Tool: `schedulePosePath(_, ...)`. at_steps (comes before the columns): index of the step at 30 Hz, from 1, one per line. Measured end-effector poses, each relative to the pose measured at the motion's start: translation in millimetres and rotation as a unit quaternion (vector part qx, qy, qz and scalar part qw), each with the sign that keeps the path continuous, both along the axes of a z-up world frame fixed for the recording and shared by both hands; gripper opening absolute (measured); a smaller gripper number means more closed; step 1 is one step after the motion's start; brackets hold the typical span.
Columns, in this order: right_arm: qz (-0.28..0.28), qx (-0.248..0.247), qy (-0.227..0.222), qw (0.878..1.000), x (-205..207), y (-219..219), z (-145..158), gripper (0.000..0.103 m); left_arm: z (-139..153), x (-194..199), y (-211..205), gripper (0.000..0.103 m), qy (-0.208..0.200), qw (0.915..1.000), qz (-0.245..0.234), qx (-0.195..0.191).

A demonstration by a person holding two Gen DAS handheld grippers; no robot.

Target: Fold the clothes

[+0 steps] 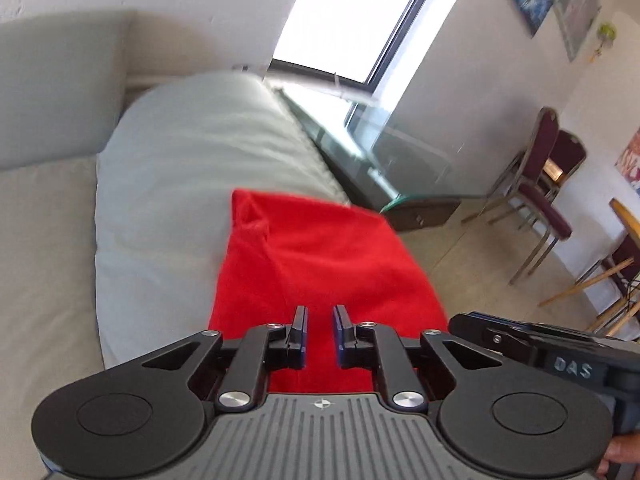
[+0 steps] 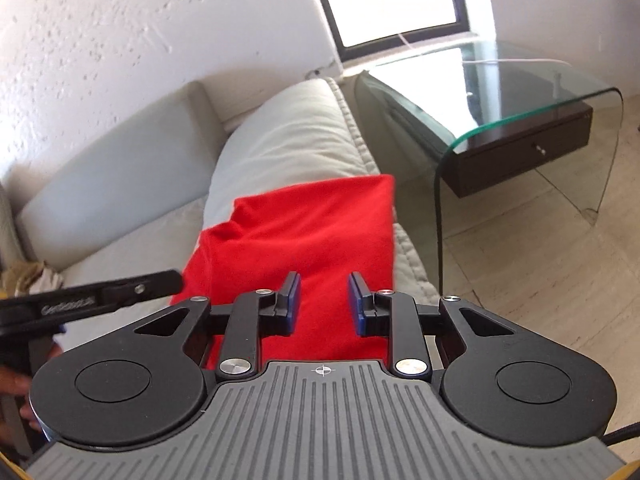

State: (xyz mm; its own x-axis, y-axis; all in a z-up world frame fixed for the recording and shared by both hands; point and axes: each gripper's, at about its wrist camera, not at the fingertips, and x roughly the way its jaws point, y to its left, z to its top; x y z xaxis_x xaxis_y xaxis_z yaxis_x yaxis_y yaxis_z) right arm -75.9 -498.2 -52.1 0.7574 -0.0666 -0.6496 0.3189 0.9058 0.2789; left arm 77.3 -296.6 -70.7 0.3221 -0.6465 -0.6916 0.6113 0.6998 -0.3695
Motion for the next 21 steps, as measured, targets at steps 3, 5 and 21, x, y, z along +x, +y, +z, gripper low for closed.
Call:
schedulePosePath(3, 0.034, -0.041, 0.040, 0.998, 4.2, 18.7, -12.2, 0.029, -23.5, 13.5, -0.7, 0.013, 0.025, 0.9989, 0.016, 0.037)
schedulePosePath(5, 0.038, -0.079, 0.087, 0.992, 7.2, 22.1, -29.0, 0.031, -29.7, 18.0, 3.8, 0.015, 0.033, 0.9988, 0.015, 0.032)
schedulePosePath(21, 0.066, -0.041, 0.103, 0.992, 2.9, 39.0, -45.0, 0.036, -47.7, -33.7, -8.9, 0.013, 0.060, 0.9936, -0.047, 0.083)
